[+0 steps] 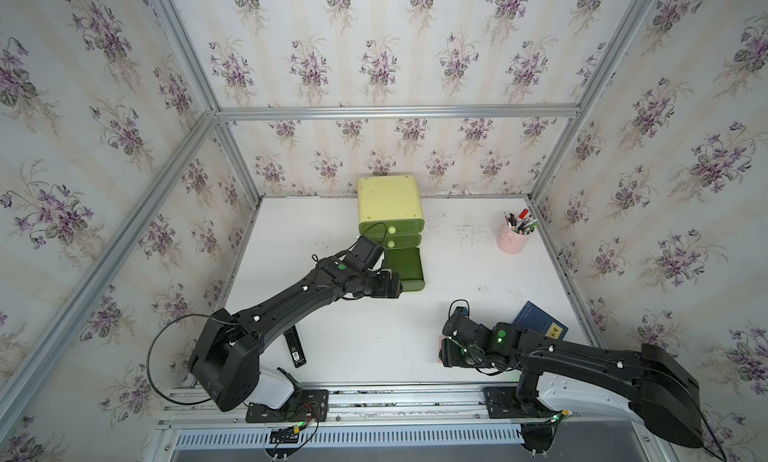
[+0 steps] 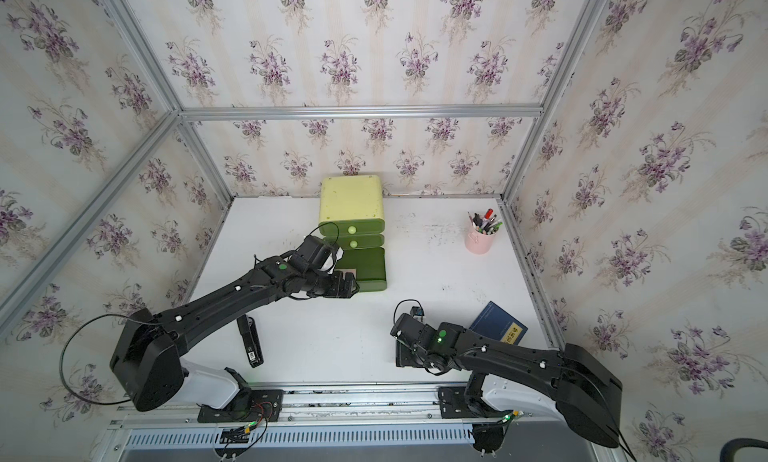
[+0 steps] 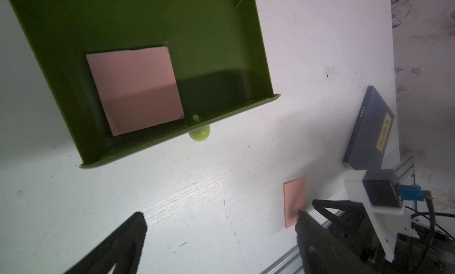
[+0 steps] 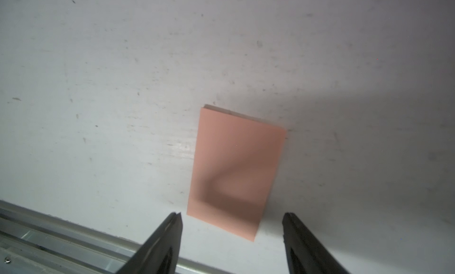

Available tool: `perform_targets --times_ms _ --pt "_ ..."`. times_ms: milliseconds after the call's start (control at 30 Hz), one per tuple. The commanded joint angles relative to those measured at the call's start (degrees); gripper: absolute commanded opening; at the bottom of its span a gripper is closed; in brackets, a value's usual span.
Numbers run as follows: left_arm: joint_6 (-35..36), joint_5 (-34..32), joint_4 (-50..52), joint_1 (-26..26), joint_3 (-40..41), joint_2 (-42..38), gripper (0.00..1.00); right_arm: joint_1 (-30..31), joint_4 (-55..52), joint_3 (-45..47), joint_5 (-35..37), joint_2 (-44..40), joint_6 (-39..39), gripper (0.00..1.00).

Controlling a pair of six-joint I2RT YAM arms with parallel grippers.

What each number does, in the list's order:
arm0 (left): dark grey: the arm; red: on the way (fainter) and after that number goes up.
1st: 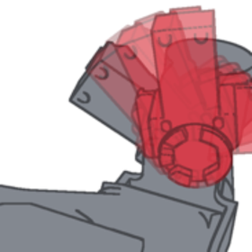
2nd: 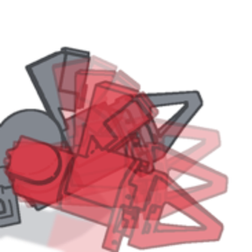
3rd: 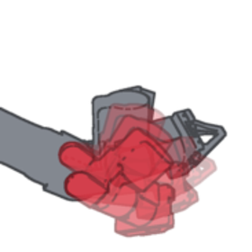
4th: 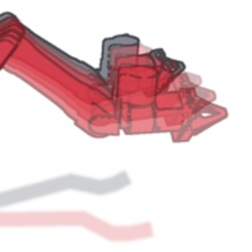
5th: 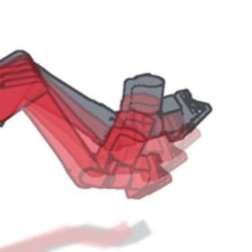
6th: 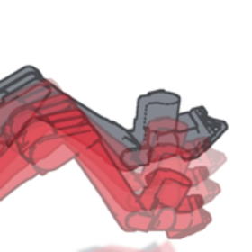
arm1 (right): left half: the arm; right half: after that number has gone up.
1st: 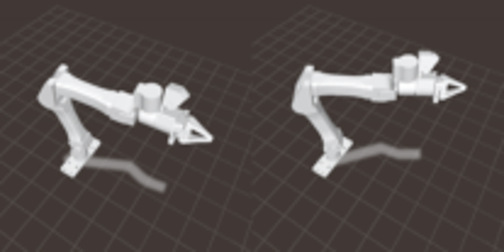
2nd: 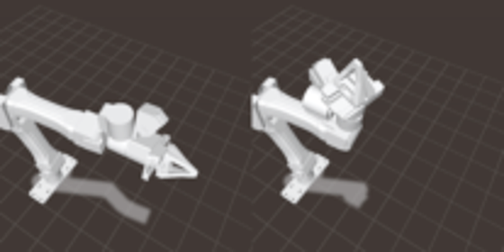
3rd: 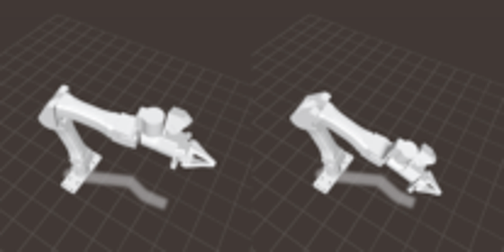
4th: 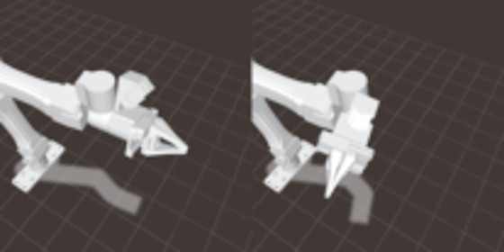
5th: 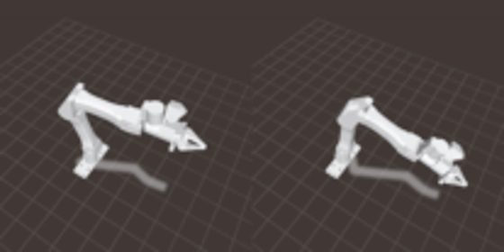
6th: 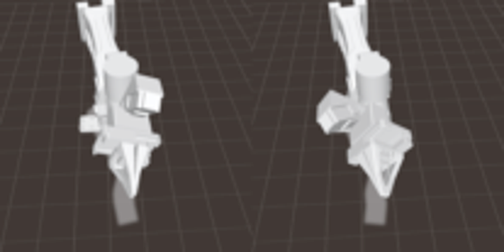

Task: Please put the sticky notes in the drawer by color
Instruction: Pick up the sticky notes from the center of the board.

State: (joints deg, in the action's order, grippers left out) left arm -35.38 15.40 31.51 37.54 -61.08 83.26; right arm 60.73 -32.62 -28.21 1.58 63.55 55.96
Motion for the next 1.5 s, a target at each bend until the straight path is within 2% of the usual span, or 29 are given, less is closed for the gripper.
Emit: perform_targets --times_ms 0,133,267,367,700,800,933,967,1267,1467 --pt "-0.1 -0.2 -0.9 0.0 1.4 -0.9 0.94 0.3 0.8 -1.7 0.5 3.0 -0.3 0.69" --pt "0.1 -0.6 -1.0 0.0 2.9 -1.8 0.94 0.4 -1.3 -4.0 2.0 6.9 -1.6 0.69" --pt "0.0 -1.7 -1.1 0.0 4.6 -3.8 0.94 0.4 -2.9 -6.3 1.9 11.1 -2.9 0.64" --pt "-0.2 -2.0 -0.9 -0.1 5.3 -4.4 0.94 1.3 -6.1 -8.9 2.6 15.2 -3.9 0.63" --pt "-0.5 -3.3 -1.1 0.0 7.5 -5.6 0.94 1.7 -4.5 -8.0 1.1 21.9 -6.0 0.61" --pt "-0.3 -3.4 -0.9 0.0 7.6 -5.6 0.94 1.8 -3.3 -7.1 0.0 23.4 -6.8 0.52" --pt "-0.5 -3.2 -1.5 0.0 8.0 -5.7 0.94 1.8 -0.9 -6.7 -1.2 22.7 -7.0 0.39" --pt "-0.5 -3.1 -1.6 0.0 8.2 -5.6 0.94 1.7 -0.8 -6.9 -1.0 22.1 -6.9 0.38" --pt "-0.7 -2.6 -2.1 0.0 8.8 -5.4 0.95 1.6 -9.2 -16.2 5.5 17.9 -9.7 0.43" --pt "-0.9 -3.3 -1.7 0.0 9.0 -6.0 0.95 -1.1 -12.3 -22.9 7.2 18.1 -13.9 0.42"
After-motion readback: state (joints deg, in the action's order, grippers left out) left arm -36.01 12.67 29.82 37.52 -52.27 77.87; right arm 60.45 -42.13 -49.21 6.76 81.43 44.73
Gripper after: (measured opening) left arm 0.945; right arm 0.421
